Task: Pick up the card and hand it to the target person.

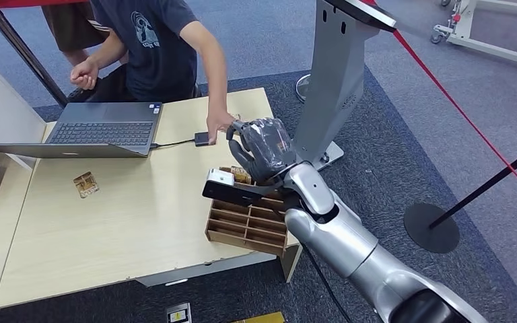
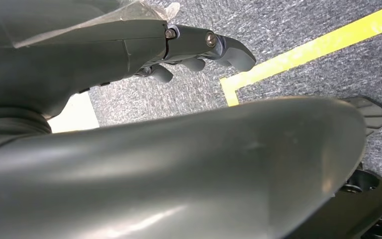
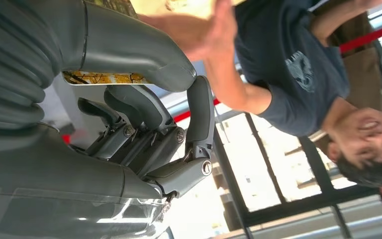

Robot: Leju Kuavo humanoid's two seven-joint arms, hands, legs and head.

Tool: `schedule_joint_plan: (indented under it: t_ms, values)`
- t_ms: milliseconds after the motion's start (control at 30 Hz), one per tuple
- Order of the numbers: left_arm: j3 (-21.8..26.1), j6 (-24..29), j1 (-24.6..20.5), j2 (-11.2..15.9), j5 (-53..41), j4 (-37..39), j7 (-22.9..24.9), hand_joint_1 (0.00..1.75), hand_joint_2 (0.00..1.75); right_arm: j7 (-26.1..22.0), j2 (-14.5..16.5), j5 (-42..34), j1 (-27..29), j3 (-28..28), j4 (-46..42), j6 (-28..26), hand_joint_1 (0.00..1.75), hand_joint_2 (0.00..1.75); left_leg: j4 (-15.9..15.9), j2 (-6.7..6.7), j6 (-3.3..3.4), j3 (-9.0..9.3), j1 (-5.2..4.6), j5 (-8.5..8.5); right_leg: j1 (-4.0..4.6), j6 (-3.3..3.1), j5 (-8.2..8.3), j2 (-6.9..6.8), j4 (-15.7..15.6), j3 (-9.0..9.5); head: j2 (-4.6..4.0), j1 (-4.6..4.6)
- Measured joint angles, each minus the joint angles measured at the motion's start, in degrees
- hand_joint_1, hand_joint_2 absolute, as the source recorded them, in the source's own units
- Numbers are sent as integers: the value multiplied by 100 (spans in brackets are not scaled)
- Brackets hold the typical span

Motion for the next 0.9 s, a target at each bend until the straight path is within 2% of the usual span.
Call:
schedule_joint_plan:
  t_ms: [267,567,600,700,733,900]
  values:
    - [0,-2,-5,-20,4,0,-65,0,0,-193,256,-49,-550,46,255,37,175,175,0,-1,0,-3,1,0,1,2,-3,0,1,-1,0,0]
    - [-8,-27,-5,-41,-115,0,-94,0,0,-137,445,-27,-867,104,507,10,175,175,0,-2,0,-3,1,-1,0,1,-4,0,1,-1,0,0]
    - [-9,-33,-5,-42,-124,0,-94,0,0,-128,459,-28,-880,110,522,14,143,175,0,-2,0,-3,1,-1,0,1,-4,0,1,-1,0,0]
    - [-11,-48,-6,-42,-138,0,-94,0,0,-117,504,-141,-883,136,560,22,12,175,0,-2,0,-3,1,-1,1,1,-5,0,1,-2,0,0]
    - [-11,-49,-6,-42,-138,0,-94,0,0,-117,517,-204,-880,144,572,25,0,175,0,-2,0,-3,1,-1,1,0,-5,0,1,-3,0,0]
    - [-11,-47,-6,-43,-106,0,-101,0,0,-104,553,-665,-847,180,629,261,0,175,0,-1,-1,-2,1,-1,1,-1,-6,0,0,-4,0,1]
